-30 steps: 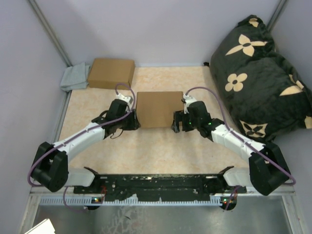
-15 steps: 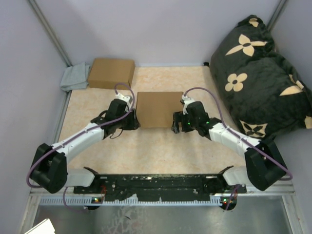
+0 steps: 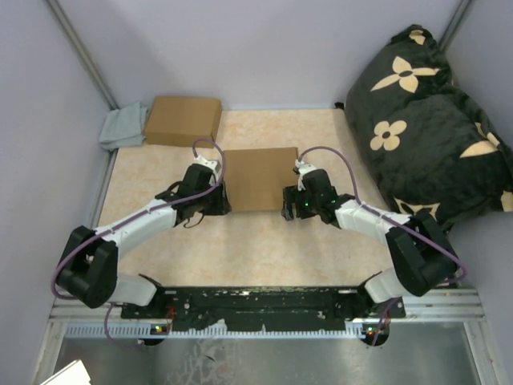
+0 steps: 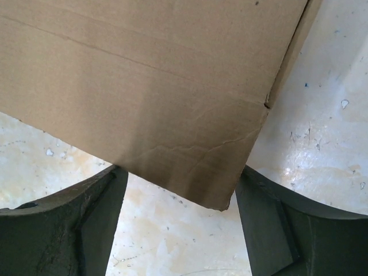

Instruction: Fold the paper box

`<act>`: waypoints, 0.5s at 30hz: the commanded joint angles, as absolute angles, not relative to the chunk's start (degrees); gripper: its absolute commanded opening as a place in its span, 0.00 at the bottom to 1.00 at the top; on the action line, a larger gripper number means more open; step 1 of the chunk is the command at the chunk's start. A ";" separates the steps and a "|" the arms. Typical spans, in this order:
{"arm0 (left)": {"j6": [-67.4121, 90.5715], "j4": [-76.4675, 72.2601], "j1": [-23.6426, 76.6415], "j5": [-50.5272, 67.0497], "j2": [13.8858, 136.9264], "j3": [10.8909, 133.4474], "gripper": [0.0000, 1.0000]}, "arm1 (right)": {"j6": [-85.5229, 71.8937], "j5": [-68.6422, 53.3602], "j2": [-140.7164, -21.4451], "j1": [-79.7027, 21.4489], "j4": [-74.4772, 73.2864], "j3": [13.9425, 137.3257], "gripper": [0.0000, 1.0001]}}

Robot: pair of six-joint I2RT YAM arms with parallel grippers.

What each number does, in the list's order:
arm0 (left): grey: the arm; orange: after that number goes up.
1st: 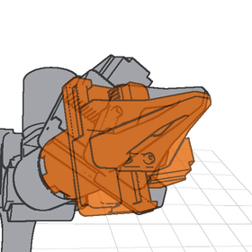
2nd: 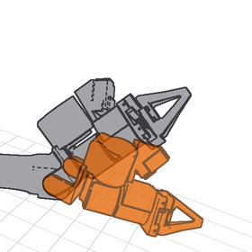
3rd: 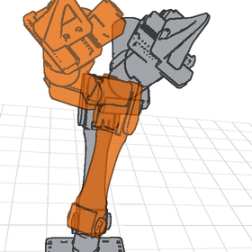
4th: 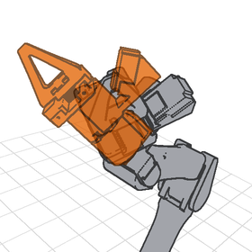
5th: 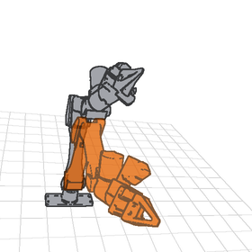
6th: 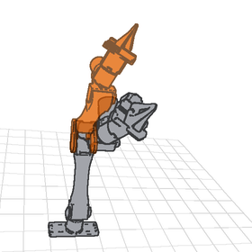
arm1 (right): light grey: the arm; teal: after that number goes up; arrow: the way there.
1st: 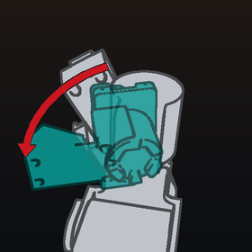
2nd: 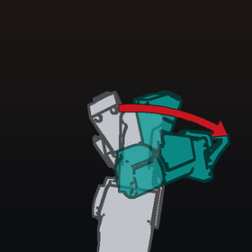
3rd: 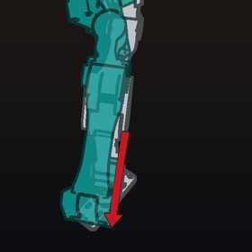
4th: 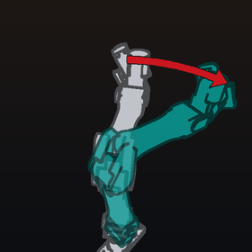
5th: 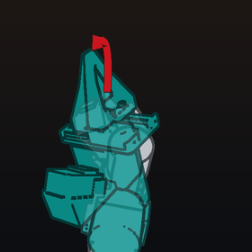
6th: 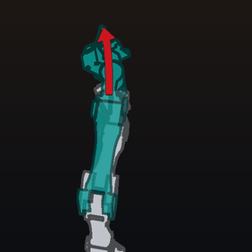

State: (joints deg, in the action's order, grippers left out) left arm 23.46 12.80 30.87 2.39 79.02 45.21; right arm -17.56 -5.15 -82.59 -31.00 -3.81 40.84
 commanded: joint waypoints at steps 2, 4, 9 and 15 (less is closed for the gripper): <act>22.64 11.71 31.16 1.13 79.35 45.28 0.45 | -16.79 -4.05 -80.56 -31.03 -1.18 40.33 0.76; 22.55 12.03 31.16 0.84 79.28 45.52 0.45 | -16.70 -3.81 -78.86 -31.03 -2.84 40.50 0.78; 22.64 13.14 31.12 0.88 77.78 45.95 0.45 | -16.67 -2.68 -73.17 -31.03 -6.66 40.70 0.79; 22.21 13.71 31.13 0.20 75.24 45.97 0.46 | -16.23 -1.36 -68.60 -31.03 -8.72 41.21 0.79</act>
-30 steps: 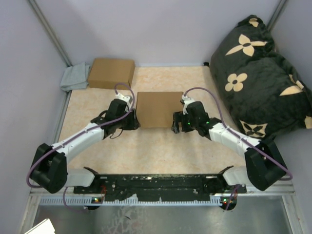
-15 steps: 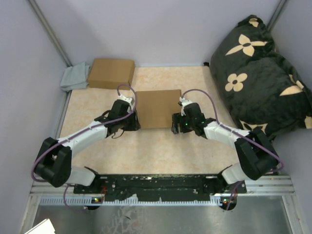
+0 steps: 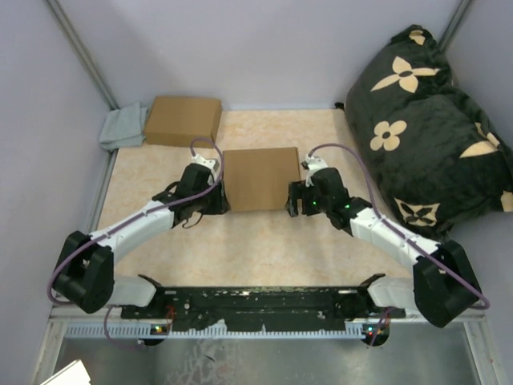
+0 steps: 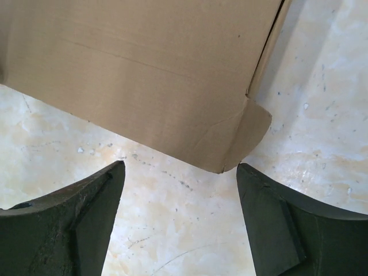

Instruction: Fold the paper box

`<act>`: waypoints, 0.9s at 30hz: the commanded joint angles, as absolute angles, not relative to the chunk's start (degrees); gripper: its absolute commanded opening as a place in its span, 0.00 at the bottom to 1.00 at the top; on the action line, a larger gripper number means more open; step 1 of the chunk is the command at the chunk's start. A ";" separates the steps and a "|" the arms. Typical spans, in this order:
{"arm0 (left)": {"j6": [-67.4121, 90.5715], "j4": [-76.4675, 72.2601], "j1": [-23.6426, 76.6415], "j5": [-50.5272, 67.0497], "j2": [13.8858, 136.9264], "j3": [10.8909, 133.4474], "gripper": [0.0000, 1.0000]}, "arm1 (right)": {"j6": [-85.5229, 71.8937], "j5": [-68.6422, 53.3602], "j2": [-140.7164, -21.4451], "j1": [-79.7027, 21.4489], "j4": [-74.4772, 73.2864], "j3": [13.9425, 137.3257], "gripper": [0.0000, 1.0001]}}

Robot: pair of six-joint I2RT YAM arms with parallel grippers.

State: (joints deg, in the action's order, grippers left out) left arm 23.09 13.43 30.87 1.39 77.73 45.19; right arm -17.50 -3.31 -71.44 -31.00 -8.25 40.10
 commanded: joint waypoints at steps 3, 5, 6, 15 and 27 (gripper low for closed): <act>22.20 13.80 31.15 0.04 76.06 46.23 0.46 | -15.62 0.10 -70.62 -31.03 -8.80 42.25 0.79; 22.36 13.60 31.16 0.13 76.85 46.17 0.46 | -15.49 0.18 -72.97 -31.03 -8.04 42.53 0.79; 22.47 13.42 31.16 0.17 77.23 46.12 0.46 | -15.55 0.22 -73.83 -31.03 -7.24 42.54 0.79; 22.83 12.49 31.18 0.04 78.22 45.84 0.46 | -16.39 0.15 -77.42 -31.03 -3.54 42.67 0.78; 23.08 11.79 31.13 1.09 78.76 45.65 0.46 | -16.17 -2.10 -79.04 -31.03 -2.54 44.31 0.78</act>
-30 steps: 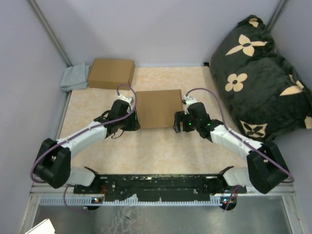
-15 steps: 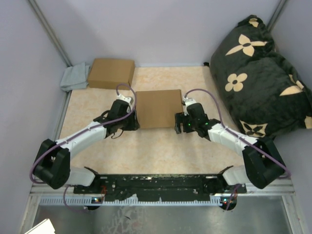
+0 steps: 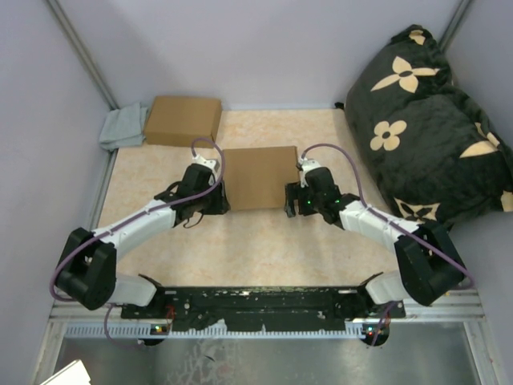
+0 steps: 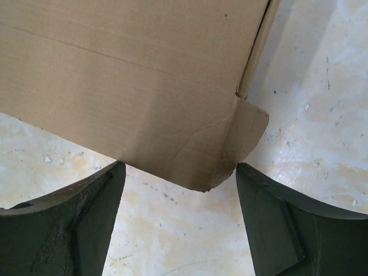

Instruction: Fold the paper box

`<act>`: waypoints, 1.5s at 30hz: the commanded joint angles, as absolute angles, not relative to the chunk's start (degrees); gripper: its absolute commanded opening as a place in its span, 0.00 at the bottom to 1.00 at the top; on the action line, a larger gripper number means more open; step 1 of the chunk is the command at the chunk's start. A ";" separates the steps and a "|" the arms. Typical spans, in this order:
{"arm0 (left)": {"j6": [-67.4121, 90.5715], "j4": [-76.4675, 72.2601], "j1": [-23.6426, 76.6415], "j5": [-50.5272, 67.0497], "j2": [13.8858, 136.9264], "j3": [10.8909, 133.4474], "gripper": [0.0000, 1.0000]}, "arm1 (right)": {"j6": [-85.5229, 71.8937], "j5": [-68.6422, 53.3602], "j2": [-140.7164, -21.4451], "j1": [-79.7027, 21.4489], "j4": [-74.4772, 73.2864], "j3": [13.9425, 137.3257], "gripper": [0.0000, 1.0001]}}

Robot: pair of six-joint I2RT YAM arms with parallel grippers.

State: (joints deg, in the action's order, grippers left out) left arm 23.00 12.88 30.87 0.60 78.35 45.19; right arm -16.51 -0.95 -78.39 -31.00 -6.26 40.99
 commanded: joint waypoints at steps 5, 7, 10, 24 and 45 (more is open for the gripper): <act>22.86 12.16 31.14 0.65 78.23 45.87 0.46 | -15.88 -1.15 -78.55 -31.03 -3.59 44.77 0.78; 22.77 12.22 31.12 0.49 78.29 45.89 0.46 | -15.51 0.31 -78.34 -31.03 -4.54 45.13 0.78; 22.83 12.10 31.18 0.20 78.40 45.91 0.46 | -15.17 1.17 -78.31 -31.02 -5.13 45.84 0.78; 23.23 9.42 31.16 -0.02 79.61 45.76 0.48 | -16.20 0.70 -82.79 -31.03 -7.12 50.75 0.79; 23.36 7.92 31.14 2.57 78.54 45.48 0.47 | -16.45 -3.81 -81.05 -31.03 -5.48 48.28 0.77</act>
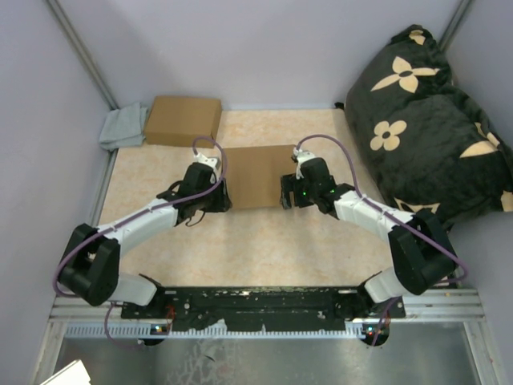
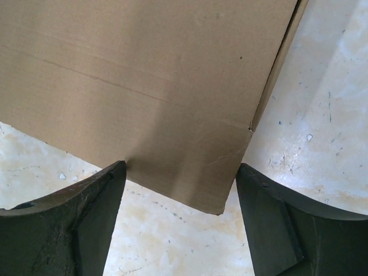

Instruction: Fold the paper box

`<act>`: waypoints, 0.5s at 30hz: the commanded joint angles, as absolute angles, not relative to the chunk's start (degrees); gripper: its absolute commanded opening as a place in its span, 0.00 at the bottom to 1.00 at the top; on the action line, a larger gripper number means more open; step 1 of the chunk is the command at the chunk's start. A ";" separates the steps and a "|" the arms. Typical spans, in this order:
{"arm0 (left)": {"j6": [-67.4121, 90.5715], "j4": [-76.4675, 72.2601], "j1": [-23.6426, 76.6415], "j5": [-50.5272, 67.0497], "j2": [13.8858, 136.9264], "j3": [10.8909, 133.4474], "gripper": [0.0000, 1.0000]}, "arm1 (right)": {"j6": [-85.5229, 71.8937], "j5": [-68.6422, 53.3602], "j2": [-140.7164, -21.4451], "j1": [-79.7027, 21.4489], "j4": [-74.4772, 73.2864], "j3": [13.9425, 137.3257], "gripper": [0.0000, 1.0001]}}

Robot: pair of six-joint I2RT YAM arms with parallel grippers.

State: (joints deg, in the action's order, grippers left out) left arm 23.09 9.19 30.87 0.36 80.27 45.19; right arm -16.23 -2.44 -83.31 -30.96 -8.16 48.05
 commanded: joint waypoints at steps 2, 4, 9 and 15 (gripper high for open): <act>23.37 8.57 31.12 2.84 77.43 45.49 0.46 | -16.36 -3.71 -80.47 -31.03 -5.53 47.92 0.77; 23.39 8.63 31.12 2.64 76.24 45.09 0.46 | -16.35 -3.34 -80.08 -31.04 -4.77 47.26 0.77; 23.18 8.53 31.12 2.25 75.86 45.36 0.46 | -16.00 -2.43 -82.15 -31.03 -0.28 45.72 0.76; 22.51 8.60 31.11 3.28 77.21 47.38 0.46 | -16.61 -0.40 -83.74 -31.07 6.35 42.50 0.74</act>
